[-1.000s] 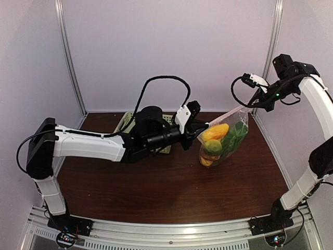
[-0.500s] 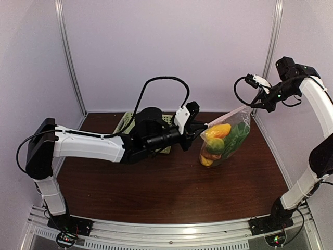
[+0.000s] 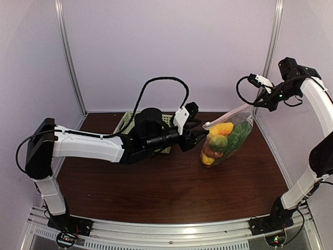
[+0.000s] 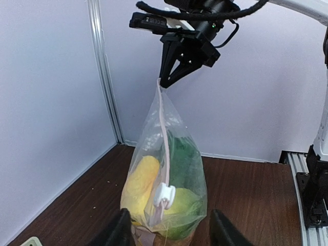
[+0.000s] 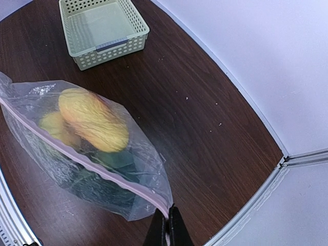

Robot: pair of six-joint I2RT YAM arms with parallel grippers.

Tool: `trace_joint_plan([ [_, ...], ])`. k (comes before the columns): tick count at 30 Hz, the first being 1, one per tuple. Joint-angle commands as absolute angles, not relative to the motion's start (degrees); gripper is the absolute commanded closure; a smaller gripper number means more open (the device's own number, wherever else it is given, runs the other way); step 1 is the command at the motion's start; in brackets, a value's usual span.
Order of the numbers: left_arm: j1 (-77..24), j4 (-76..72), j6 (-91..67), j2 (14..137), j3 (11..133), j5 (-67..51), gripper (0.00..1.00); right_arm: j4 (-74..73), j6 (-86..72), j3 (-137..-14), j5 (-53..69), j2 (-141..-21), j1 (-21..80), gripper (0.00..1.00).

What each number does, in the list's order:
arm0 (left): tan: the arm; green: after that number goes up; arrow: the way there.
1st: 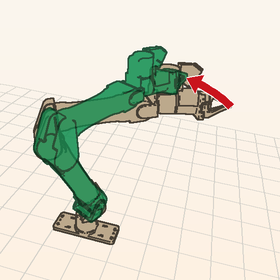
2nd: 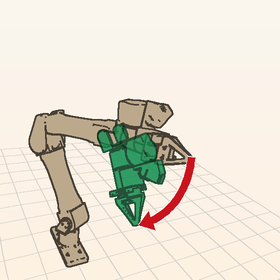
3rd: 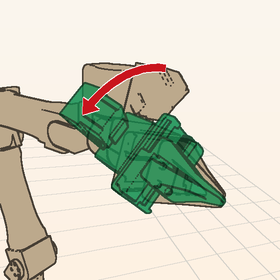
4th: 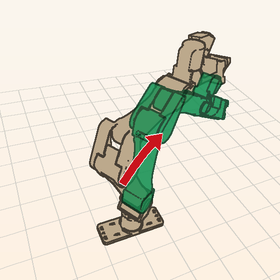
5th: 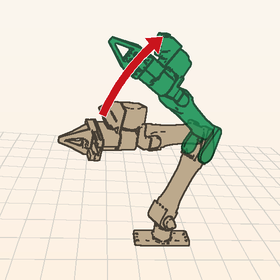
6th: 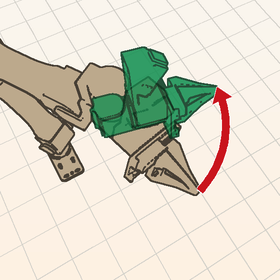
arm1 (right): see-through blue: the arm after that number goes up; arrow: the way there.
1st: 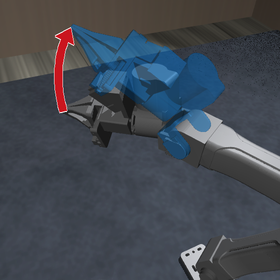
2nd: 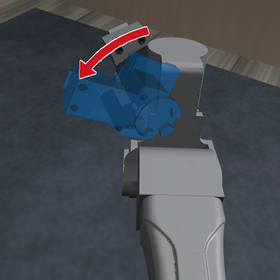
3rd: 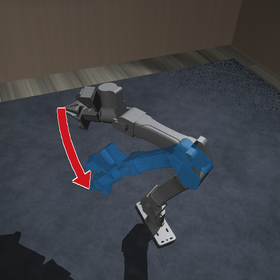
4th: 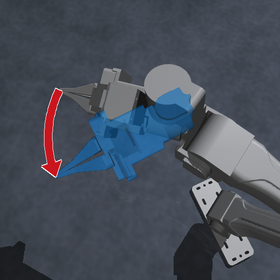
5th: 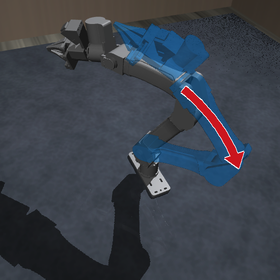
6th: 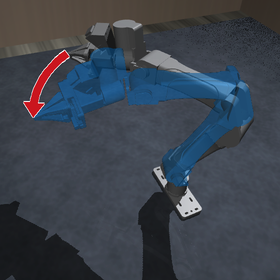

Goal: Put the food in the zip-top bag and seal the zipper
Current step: Zip the zipper of the food storage bag, then place the zipper food storage bag at the center of the board.

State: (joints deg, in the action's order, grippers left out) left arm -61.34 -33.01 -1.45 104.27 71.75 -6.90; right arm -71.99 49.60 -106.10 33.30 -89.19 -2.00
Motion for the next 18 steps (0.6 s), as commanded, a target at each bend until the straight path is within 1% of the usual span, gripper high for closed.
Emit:
trace_joint_plan([
  [1,-60.7,-32.0,-3.4,102.8,72.7,-3.3,0.30,-72.8,51.9,-105.2,34.8,-88.8,-3.1,1.00],
  [3,-60.7,-31.8,-3.9,103.5,73.3,-2.5,0.24,-73.5,52.6,-104.3,35.7,-88.2,-2.7,1.00],
  [5,-60.4,-31.7,-4.3,104.6,74.0,-2.6,0.22,-73.4,53.0,-103.1,35.7,-87.3,-2.3,1.00],
  [8,-59.7,-31.8,-5.3,106.1,75.3,-5.5,0.29,-73.1,53.2,-101.8,35.6,-86.5,-2.2,1.00],
  [13,-58.4,-31.2,-6.7,108.9,78.4,-8.6,0.47,-73.1,53.3,-101.1,35.5,-86.4,-2.2,1.00],
  [15,-58.1,-30.8,-6.9,109.7,79.3,-9.8,0.50,-73.1,53.3,-101.1,35.5,-86.4,-2.2,1.00],
  [18,-57.9,-30.6,-6.6,110.6,79.7,-12.3,0.50,-72.9,53.3,-101.1,35.4,-86.4,-2.2,1.00],
])
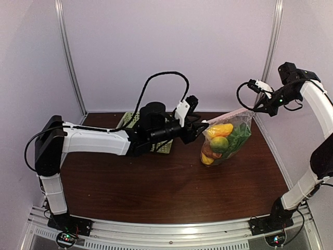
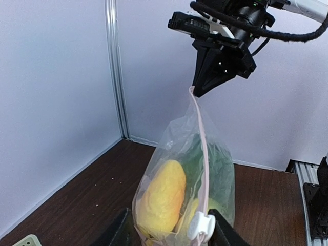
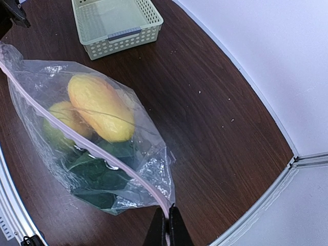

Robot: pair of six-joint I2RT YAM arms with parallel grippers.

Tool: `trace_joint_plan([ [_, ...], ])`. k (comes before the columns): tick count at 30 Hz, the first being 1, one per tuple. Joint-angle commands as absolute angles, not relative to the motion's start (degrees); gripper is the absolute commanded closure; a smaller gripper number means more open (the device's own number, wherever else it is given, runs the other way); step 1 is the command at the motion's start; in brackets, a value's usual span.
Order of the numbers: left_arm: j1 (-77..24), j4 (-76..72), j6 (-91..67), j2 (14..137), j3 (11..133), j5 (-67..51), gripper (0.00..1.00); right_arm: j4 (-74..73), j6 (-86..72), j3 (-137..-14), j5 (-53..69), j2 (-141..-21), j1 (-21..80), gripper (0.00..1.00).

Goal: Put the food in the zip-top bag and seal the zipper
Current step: Place the zipper food storage bag at the center of the board.

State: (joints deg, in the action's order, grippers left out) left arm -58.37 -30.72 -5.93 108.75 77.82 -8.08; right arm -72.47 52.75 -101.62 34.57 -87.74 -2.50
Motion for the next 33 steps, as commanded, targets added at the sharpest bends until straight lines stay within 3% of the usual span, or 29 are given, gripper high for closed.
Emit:
trace_joint_plan([
  [1,-57.9,-30.5,-6.3,110.7,79.8,-13.1,0.50,-72.8,53.2,-101.1,35.4,-86.4,-2.2,1.00],
  [5,-57.9,-29.4,-5.9,111.3,80.1,-14.8,0.58,-72.5,53.0,-101.0,35.3,-86.6,-2.2,1.00],
  [12,-57.3,-29.2,-6.0,111.9,81.1,-14.5,0.87,-71.7,52.4,-100.8,35.9,-87.2,-2.2,1.00],
  [17,-55.6,-27.2,-3.0,114.1,86.7,-12.9,1.00,-62.9,48.8,-101.3,35.2,-88.2,-2.2,1.00],
  [22,-49.9,-24.9,-2.6,123.2,102.3,-15.3,1.00,-45.7,40.9,-101.1,35.0,-91.2,-2.5,1.00],
  [25,-48.1,-20.8,-1.9,127.1,113.0,-17.6,1.00,-43.0,38.7,-104.1,36.8,-92.4,-2.5,1.00],
  [28,-48.0,-19.9,-0.6,125.4,112.6,-20.5,1.00,-43.7,40.5,-102.5,40.0,-88.9,-2.5,1.00],
  [33,-48.0,-20.3,-0.7,121.1,99.8,-25.6,1.00,-41.8,51.7,-81.4,39.4,-76.1,-2.2,1.00],
])
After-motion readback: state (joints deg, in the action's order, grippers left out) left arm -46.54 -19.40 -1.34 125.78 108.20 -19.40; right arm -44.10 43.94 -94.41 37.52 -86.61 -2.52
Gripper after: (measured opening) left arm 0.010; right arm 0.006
